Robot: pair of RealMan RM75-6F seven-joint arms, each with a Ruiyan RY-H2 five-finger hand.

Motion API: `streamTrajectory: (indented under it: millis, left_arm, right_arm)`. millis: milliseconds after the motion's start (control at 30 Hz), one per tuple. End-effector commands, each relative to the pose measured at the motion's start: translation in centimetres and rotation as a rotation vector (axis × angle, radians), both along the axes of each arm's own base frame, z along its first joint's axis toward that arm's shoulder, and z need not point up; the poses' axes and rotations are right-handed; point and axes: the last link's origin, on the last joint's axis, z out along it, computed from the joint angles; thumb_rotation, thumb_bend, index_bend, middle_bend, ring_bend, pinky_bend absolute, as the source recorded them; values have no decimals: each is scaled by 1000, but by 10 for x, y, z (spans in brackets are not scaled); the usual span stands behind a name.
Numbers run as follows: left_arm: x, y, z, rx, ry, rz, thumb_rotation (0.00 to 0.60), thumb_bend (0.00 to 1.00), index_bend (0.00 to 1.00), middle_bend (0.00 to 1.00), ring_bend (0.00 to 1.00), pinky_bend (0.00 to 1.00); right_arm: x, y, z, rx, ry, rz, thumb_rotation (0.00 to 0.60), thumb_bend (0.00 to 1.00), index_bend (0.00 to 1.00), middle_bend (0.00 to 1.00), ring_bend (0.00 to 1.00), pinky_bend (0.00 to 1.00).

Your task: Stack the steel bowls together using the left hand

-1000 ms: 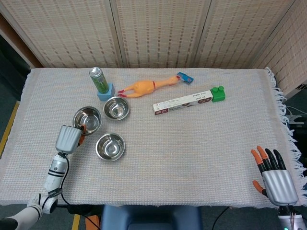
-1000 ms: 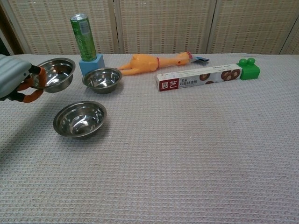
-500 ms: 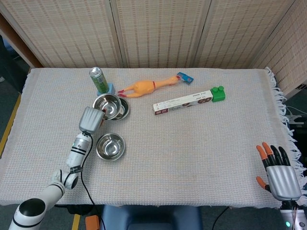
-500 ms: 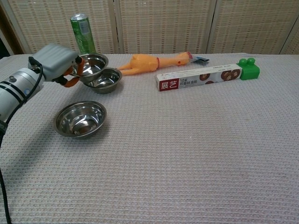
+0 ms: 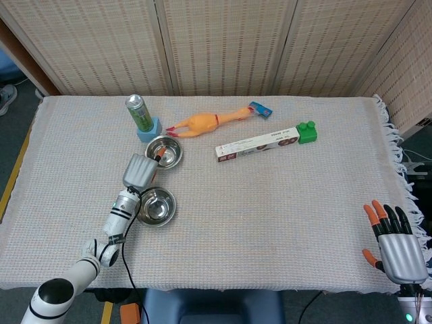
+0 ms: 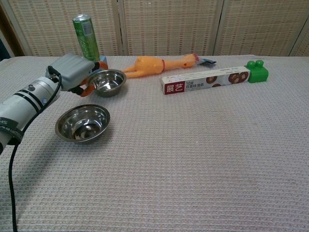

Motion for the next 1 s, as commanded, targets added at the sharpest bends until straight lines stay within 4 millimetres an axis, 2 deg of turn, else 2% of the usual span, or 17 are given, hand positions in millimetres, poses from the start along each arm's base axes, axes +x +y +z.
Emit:
streamTrajectory:
  millis: [33,67,133,233,333,367,567,667,800,1000]
  left_arm:
    - [3,0,3,1,-16,-9,600,459,35,1000,1000,1000]
    - [5,-1,5,0,-30,-21,600,456,32,1000,1000,1000]
    - [2,-18,18,-2,-105,-81,600,452,46,1000,1000,1000]
    - [-13,-62,37,-81,-191,-93,600,435,78,1000,1000,1000]
    - [-25,-118,60,-166,-223,-61,600,411,93,1000,1000,1000]
    - [-28,-131,64,-179,-225,-54,600,405,96,1000,1000,1000]
    - [-48,-200,75,-263,-279,19,600,387,99,1000,1000,1000]
    - [-59,-223,74,-271,-279,28,600,385,98,1000,1000,1000]
    - [-79,-238,60,-270,-272,69,600,377,101,1000,1000,1000]
    - [-88,-224,35,-161,-214,-15,600,375,107,1000,1000,1000]
  right_arm:
    - [0,0,0,2,0,1,600,115,0,0,0,0]
    - [0,0,0,3,1,1,600,114,0,0,0,0]
    - [-1,0,-1,8,3,-2,600,114,0,0,0,0]
    - [0,1,-3,21,4,3,600,115,0,0,0,0]
    - [3,5,-5,35,2,20,600,115,0,0,0,0]
    - [4,6,-6,40,2,26,600,115,0,0,0,0]
    - [8,13,-8,59,-1,54,600,115,0,0,0,0]
    - [9,15,-9,69,1,62,600,115,0,0,0,0]
    - [11,18,-12,82,2,77,600,115,0,0,0,0]
    - [13,21,-14,91,5,88,600,115,0,0,0,0]
